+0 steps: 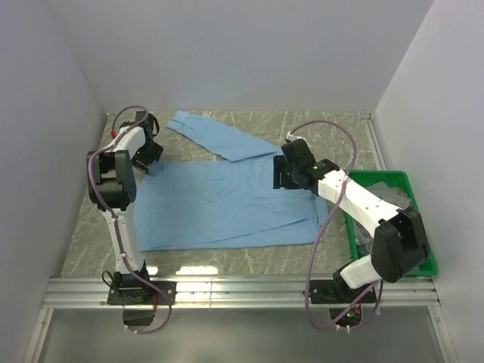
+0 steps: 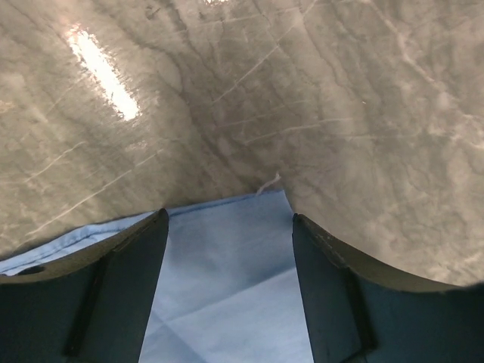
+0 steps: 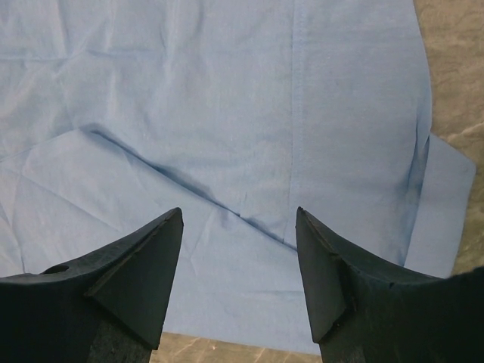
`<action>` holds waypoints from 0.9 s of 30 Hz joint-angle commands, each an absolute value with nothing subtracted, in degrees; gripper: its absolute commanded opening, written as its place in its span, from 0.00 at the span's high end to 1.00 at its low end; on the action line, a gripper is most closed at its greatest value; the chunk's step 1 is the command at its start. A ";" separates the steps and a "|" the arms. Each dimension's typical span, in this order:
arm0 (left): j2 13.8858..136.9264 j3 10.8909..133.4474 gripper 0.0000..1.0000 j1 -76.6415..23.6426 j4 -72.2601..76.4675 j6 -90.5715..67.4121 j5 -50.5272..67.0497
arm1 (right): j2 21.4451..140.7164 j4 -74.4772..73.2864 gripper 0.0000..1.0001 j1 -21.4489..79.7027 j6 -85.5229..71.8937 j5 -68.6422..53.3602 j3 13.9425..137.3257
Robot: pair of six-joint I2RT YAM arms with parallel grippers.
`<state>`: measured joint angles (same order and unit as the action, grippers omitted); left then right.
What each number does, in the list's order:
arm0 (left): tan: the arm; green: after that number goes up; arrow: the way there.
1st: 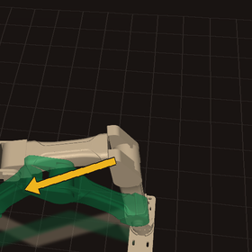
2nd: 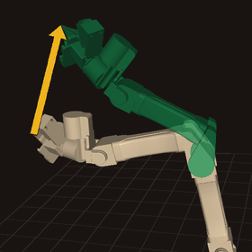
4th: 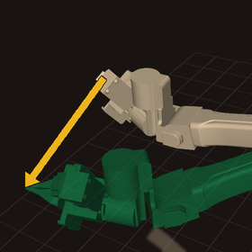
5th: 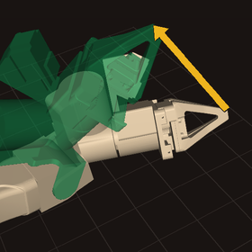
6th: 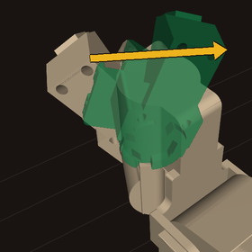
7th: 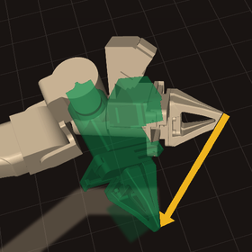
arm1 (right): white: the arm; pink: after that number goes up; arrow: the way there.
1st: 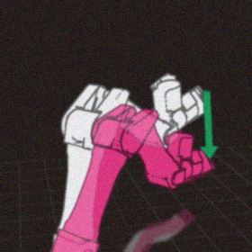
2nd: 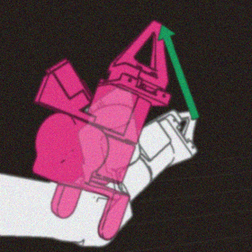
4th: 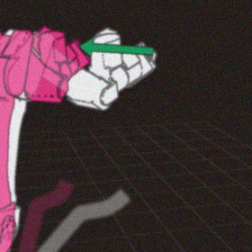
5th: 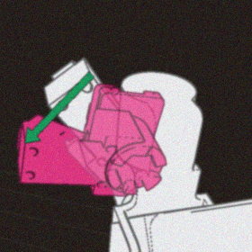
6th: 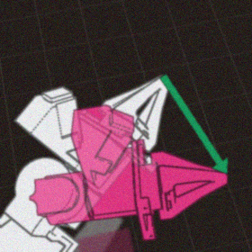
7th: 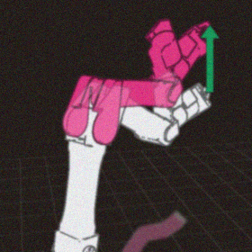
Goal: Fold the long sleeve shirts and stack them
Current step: Fold the shirt
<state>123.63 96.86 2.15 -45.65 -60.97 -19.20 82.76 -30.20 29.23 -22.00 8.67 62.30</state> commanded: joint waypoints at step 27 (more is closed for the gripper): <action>130.61 98.17 0.71 1.50 -47.46 -54.94 -20.21 | 94.47 -28.48 0.35 26.82 -17.84 11.43 76.27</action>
<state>127.66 101.32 1.89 -49.30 -57.39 -21.32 92.51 -30.65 28.91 -19.46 8.91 71.61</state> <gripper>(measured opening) 0.318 0.660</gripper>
